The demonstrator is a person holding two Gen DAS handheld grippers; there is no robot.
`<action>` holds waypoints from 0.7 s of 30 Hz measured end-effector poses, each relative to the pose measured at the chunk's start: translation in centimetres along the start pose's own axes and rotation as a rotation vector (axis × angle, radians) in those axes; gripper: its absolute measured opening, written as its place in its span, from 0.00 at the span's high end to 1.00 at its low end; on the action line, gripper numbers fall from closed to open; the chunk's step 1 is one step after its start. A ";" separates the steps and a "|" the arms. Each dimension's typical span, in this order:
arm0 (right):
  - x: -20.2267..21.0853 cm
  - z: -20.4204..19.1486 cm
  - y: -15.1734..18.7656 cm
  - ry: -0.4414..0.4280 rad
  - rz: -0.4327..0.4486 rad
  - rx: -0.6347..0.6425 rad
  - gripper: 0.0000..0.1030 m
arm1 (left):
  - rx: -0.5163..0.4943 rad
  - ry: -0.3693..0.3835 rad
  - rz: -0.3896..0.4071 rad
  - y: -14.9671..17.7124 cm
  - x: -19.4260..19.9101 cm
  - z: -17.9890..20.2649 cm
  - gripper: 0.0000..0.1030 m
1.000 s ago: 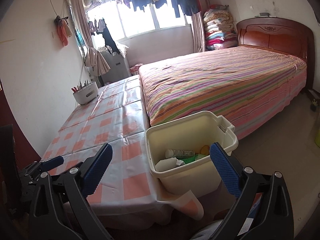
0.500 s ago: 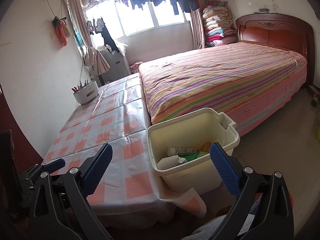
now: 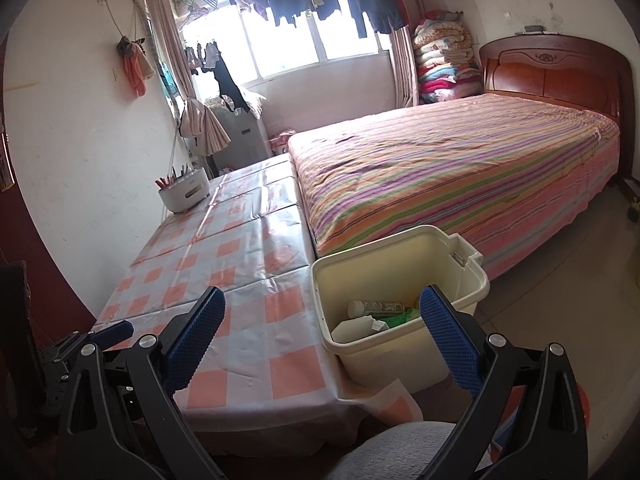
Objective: Collect trash
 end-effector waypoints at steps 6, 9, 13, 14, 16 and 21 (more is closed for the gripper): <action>-0.7 0.4 -0.2 -0.054 -0.015 0.000 0.06 | -0.008 -0.037 -0.026 0.0 -0.2 0.5 0.22; -0.8 0.6 -0.3 -0.076 -0.018 0.003 0.06 | -0.025 -0.067 -0.025 0.2 -0.1 0.9 0.22; -0.9 1.3 -0.4 -0.083 -0.020 0.000 0.06 | -0.047 -0.073 -0.032 0.3 -0.1 1.6 0.22; -0.8 1.6 -0.4 -0.078 -0.019 -0.004 0.06 | -0.050 -0.072 -0.033 0.3 -0.1 1.8 0.22; -0.8 1.9 -0.4 -0.068 -0.017 -0.013 0.06 | -0.057 -0.067 -0.031 0.1 -0.2 2.1 0.22; -0.6 2.8 -0.5 -0.030 -0.009 -0.042 0.06 | -0.070 -0.039 -0.019 -0.8 -0.5 2.6 0.22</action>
Point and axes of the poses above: each gripper's, at about its wrist camera, not at the fingertips, and x roughly against the way its jaws point, z to its right, y to its underside, the point moved 4 cm from there along -x, roughly the way its jaws point, and after that the axes turned 11 degrees about -y, right-handed, at the moved point
